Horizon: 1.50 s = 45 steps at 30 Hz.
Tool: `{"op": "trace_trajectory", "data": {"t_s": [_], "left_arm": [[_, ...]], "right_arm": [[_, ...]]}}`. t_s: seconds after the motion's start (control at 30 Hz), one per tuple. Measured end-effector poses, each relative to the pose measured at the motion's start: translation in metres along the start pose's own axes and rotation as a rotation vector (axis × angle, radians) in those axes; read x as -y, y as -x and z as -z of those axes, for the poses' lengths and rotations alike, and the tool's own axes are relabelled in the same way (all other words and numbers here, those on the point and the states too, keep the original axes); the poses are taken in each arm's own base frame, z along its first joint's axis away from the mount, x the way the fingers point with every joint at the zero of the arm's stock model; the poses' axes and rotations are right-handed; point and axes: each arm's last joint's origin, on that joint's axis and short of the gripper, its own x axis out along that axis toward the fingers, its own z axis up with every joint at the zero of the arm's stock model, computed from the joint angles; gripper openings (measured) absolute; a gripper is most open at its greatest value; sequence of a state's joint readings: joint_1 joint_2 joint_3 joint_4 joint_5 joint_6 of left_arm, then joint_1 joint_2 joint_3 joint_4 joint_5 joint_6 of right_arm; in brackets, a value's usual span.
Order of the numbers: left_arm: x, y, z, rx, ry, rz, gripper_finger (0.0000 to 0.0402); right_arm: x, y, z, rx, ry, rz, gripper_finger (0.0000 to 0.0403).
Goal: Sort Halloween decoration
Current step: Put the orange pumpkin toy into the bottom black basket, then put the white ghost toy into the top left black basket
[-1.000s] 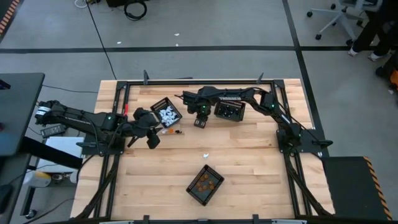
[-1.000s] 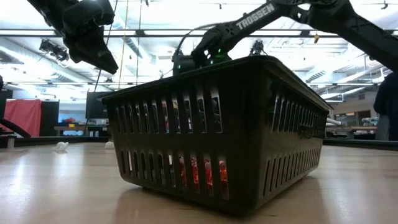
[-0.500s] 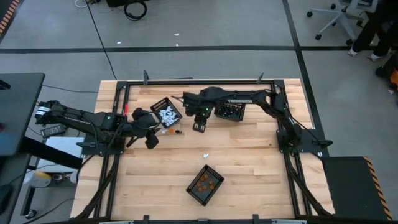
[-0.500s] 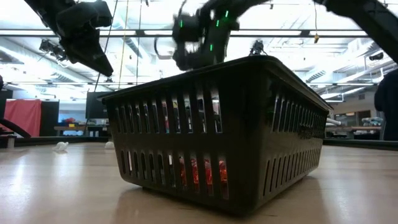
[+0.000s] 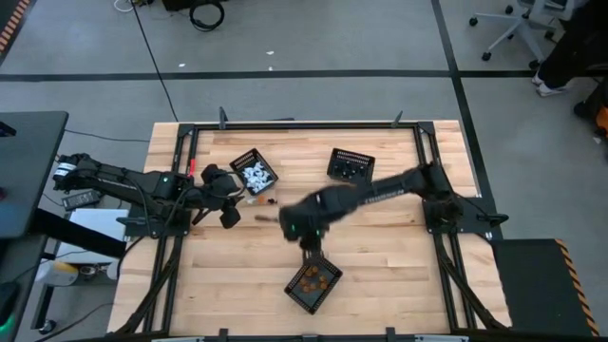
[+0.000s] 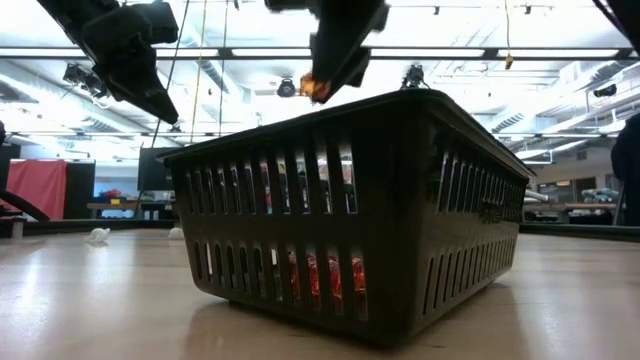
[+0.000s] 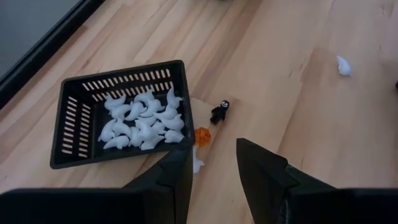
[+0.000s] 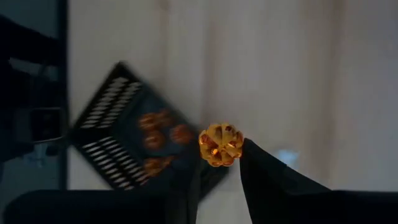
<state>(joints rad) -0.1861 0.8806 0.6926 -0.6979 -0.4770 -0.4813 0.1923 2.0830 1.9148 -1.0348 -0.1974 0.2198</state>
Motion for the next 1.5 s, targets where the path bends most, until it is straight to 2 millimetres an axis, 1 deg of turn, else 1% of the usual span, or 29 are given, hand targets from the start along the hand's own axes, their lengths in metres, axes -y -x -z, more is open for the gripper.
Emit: {"op": "trace_trajectory", "data": {"t_s": [0.07, 0.13, 0.23, 0.3, 0.43, 0.53, 0.73, 0.93, 1.1, 1.23, 1.3, 1.4, 1.5], "left_arm": [[0.0, 0.0, 0.0, -0.002, -0.004, 0.005, 0.0133], [0.0, 0.0, 0.0, -0.003, -0.004, 0.008, 0.0133], [0.0, 0.0, 0.0, -0.004, -0.004, 0.009, 0.0133], [0.001, 0.0, 0.0, -0.007, -0.004, 0.018, 0.0133], [0.001, 0.0, -0.001, 0.0, -0.012, 0.032, 0.0133], [0.002, 0.0, -0.001, -0.001, -0.013, 0.047, 0.0133], [0.002, 0.0, -0.001, -0.006, -0.015, 0.058, 0.0133], [0.002, 0.0, -0.001, -0.007, -0.021, 0.058, 0.0133], [0.003, 0.0, -0.001, -0.018, -0.056, 0.081, 0.0133], [0.003, 0.0, -0.001, -0.018, -0.073, 0.082, 0.0133], [0.003, -0.001, -0.001, -0.019, -0.11, 0.081, 0.0133], [0.005, -0.006, 0.005, -0.045, -0.172, 0.111, 0.0133], [0.005, -0.012, 0.014, -0.104, -0.16, 0.188, 0.0133]], "right_arm": [[-0.017, -0.004, 0.005, -0.012, 0.003, -0.006, 0.0103], [-0.028, -0.015, 0.01, -0.015, -0.008, -0.017, 0.0103], [-0.039, -0.033, 0.023, -0.066, -0.049, -0.011, 0.0103], [-0.045, -0.043, 0.028, -0.056, -0.067, -0.019, 0.0103], [-0.054, -0.061, 0.045, -0.094, -0.046, 0.007, 0.0103], [-0.056, -0.074, 0.054, -0.105, -0.01, 0.017, 0.0104], [-0.052, -0.091, 0.061, -0.065, 0.001, -0.001, 0.0115], [-0.043, -0.098, 0.064, -0.08, -0.023, -0.055, 0.0135], [-0.039, -0.097, 0.064, -0.116, -0.059, -0.097, 0.0156], [-0.038, -0.086, 0.058, -0.147, -0.088, -0.108, 0.0165], [-0.038, -0.075, 0.054, -0.146, -0.095, -0.102, 0.0166], [-0.039, -0.048, 0.046, -0.07, -0.073, -0.094, 0.0163], [-0.033, -0.023, 0.042, 0.004, -0.053, -0.066, 0.0162]]}}
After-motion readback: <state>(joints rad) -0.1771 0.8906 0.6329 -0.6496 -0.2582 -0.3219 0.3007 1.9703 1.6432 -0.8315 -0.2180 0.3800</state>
